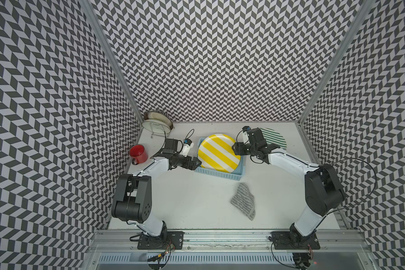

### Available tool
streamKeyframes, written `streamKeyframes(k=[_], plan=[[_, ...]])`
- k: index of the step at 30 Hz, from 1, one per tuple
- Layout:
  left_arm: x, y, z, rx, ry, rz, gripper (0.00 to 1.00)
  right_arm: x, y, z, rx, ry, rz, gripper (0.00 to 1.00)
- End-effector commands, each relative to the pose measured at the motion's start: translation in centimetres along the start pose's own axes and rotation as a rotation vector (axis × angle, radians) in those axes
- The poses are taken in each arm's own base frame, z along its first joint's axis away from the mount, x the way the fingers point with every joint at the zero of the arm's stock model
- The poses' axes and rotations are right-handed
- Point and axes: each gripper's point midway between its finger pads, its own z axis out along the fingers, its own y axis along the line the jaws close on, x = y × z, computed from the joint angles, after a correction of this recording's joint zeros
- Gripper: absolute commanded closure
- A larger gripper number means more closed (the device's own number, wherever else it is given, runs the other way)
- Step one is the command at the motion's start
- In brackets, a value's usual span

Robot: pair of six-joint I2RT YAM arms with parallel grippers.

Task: Wipe the wet plate dry
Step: Pick up the plate from the bin.

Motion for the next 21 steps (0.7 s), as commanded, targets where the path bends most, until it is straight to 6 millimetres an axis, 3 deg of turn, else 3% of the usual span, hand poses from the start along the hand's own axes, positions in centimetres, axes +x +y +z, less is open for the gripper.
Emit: streamKeyframes(k=[1, 12, 17, 21], plan=[[0.4, -0.5, 0.6, 0.031, 0.014, 0.004, 0.04, -0.9, -0.1, 0.3, 0.024, -0.016, -0.035, 0.29], [0.7, -1.0, 1.1, 0.046, 0.03, 0.005, 0.04, 0.8, 0.6, 3.9, 0.061, 0.106, -0.074, 0.29], [0.9, -1.3, 1.4, 0.051, 0.04, 0.006, 0.05, 1.4, 1.5, 4.1, 0.027, 0.124, -0.08, 0.29], [1.1, -1.6, 1.7, 0.061, 0.051, 0.01, 0.05, 1.2, 3.6, 3.8, -0.093, 0.121, -0.091, 0.31]])
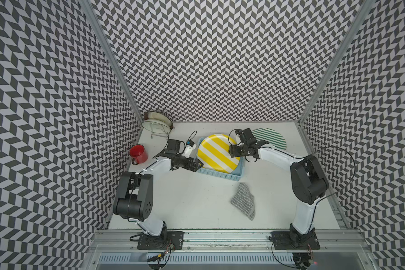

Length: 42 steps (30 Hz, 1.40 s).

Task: Wipe the wet plate dry
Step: Pick up the plate from the bin.

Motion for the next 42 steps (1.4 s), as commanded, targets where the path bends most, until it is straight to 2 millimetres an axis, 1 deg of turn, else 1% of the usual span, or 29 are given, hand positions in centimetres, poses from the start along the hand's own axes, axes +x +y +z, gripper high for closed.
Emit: streamKeyframes(k=[1, 5, 7, 9, 14, 17, 25, 26, 29, 33, 34, 38, 42], plan=[[0.3, -0.6, 0.7, 0.03, 0.017, 0.005, 0.05, -1.1, 3.0, -0.5, -0.145, -0.034, -0.036, 0.34], [0.5, -1.1, 1.1, 0.041, 0.029, 0.011, 0.05, -1.8, 4.4, -1.4, -0.262, -0.068, -0.033, 0.42], [0.6, -1.3, 1.2, 0.048, 0.033, 0.013, 0.05, -2.2, 5.3, -2.2, -0.363, -0.087, -0.023, 0.46], [0.7, -1.5, 1.3, 0.052, 0.036, 0.014, 0.05, -2.6, 5.8, -2.9, -0.434, -0.1, -0.013, 0.51], [0.8, -1.8, 1.4, 0.068, 0.041, 0.013, 0.05, -2.4, 7.3, -4.2, -0.591, -0.098, -0.031, 0.58], [0.8, -2.0, 1.5, 0.077, 0.043, 0.014, 0.05, -2.2, 8.2, -4.8, -0.653, -0.091, -0.059, 0.63], [0.9, -2.2, 1.7, 0.086, 0.051, 0.014, 0.05, -1.9, 9.8, -6.5, -0.771, -0.098, -0.107, 0.66], [1.0, -2.2, 1.7, 0.087, 0.052, 0.014, 0.05, -1.9, 9.7, -6.5, -0.769, -0.103, -0.106, 0.68], [0.8, -2.1, 1.6, 0.08, 0.049, 0.015, 0.05, -2.6, 9.1, -6.5, -0.729, -0.132, -0.091, 0.83], [0.3, -2.0, 1.2, 0.056, 0.031, 0.02, 0.05, -4.0, 8.2, -7.9, -0.686, -0.2, -0.071, 0.98], [0.0, -1.9, 1.1, 0.049, 0.021, 0.021, 0.05, -4.4, 8.0, -8.3, -0.67, -0.217, -0.07, 1.0], [-1.0, -1.6, 0.5, 0.011, -0.01, 0.022, 0.04, -6.3, 7.2, -10.7, -0.615, -0.299, -0.072, 1.0], [-2.7, -1.5, -0.8, -0.023, -0.053, 0.056, 0.0, -8.3, 6.2, -14.0, -0.569, -0.395, -0.058, 1.0]])
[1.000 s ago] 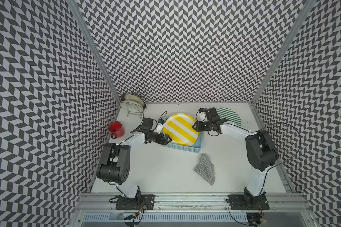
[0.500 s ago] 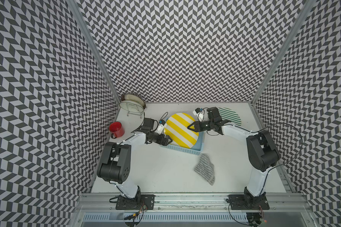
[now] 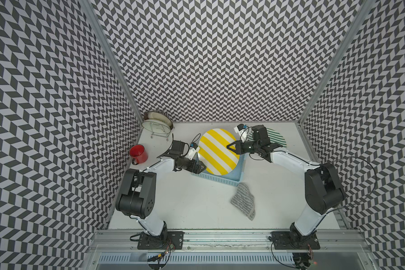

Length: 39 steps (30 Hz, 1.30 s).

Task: Wipe the wet plate dry
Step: Pick up the plate from the bin.

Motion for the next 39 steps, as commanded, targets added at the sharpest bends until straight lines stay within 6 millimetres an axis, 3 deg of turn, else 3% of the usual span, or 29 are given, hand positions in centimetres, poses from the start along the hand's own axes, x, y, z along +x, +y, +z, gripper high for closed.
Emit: streamKeyframes(k=[1, 5, 9, 11, 15, 20, 23, 29, 35, 39], plan=[[-4.0, -0.3, -2.5, -0.049, -0.111, 0.07, 0.0, -5.7, 2.3, -3.9, 0.012, -0.2, -0.09, 1.0], [-6.5, 0.3, -4.9, -0.099, -0.176, 0.088, 0.0, -7.7, 2.2, -7.5, 0.061, -0.3, -0.072, 1.0], [-9.5, 0.5, -8.7, -0.118, -0.278, 0.092, 0.0, -8.5, 2.3, -11.0, 0.064, -0.394, -0.036, 1.0], [-10.8, -0.1, -10.6, -0.089, -0.332, 0.101, 0.0, -8.0, 2.5, -11.8, 0.036, -0.398, -0.025, 1.0], [-12.1, -3.1, -13.3, 0.021, -0.386, 0.166, 0.0, -6.2, 3.5, -11.7, -0.044, -0.34, -0.032, 1.0], [-10.9, -7.7, -14.3, 0.255, -0.358, 0.279, 0.0, -3.5, 6.6, -12.6, -0.213, -0.323, -0.086, 1.0], [-9.8, -9.1, -14.1, 0.36, -0.329, 0.309, 0.0, -1.9, 8.8, -13.4, -0.326, -0.302, -0.122, 1.0], [-7.9, -12.3, -14.7, 0.557, -0.302, 0.388, 0.0, 0.6, 11.3, -13.6, -0.43, -0.237, -0.181, 1.0], [-6.2, -15.8, -15.0, 0.683, -0.256, 0.479, 0.03, 1.8, 13.3, -12.4, -0.485, -0.192, -0.232, 1.0], [-6.0, -16.7, -15.4, 0.717, -0.262, 0.49, 0.06, 1.8, 13.8, -12.0, -0.499, -0.191, -0.244, 1.0]])
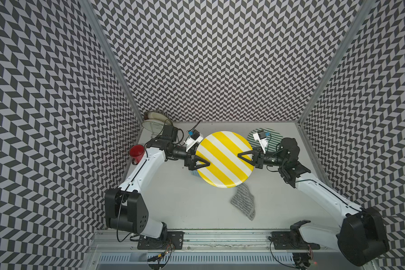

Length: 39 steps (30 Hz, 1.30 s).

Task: Wipe the wet plate dry
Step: Pick up the plate from the bin.

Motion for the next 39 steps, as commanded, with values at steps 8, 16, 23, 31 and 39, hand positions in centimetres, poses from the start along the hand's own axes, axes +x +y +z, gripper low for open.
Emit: streamKeyframes(k=[8, 16, 23, 31, 39], plan=[[-1.6, -2.0, -0.4, 0.068, -0.059, 0.036, 0.2, -1.5, 1.6, 0.6, -0.066, -0.034, -0.119, 1.0], [-2.1, -2.2, -0.6, 0.063, -0.068, 0.038, 0.64, -1.7, 1.1, 0.8, -0.044, -0.043, -0.121, 1.0], [-2.6, -1.9, -0.8, 0.021, -0.066, 0.043, 1.0, -1.6, -0.3, 1.0, 0.008, -0.045, -0.097, 0.98], [-3.8, -0.5, -1.6, -0.088, -0.089, 0.047, 1.0, -1.1, -6.4, -0.2, 0.343, -0.081, 0.024, 0.46], [-5.7, 2.0, -4.5, -0.168, -0.203, -0.026, 1.0, 6.0, -11.0, -5.0, 0.83, -0.018, 0.2, 0.37]])
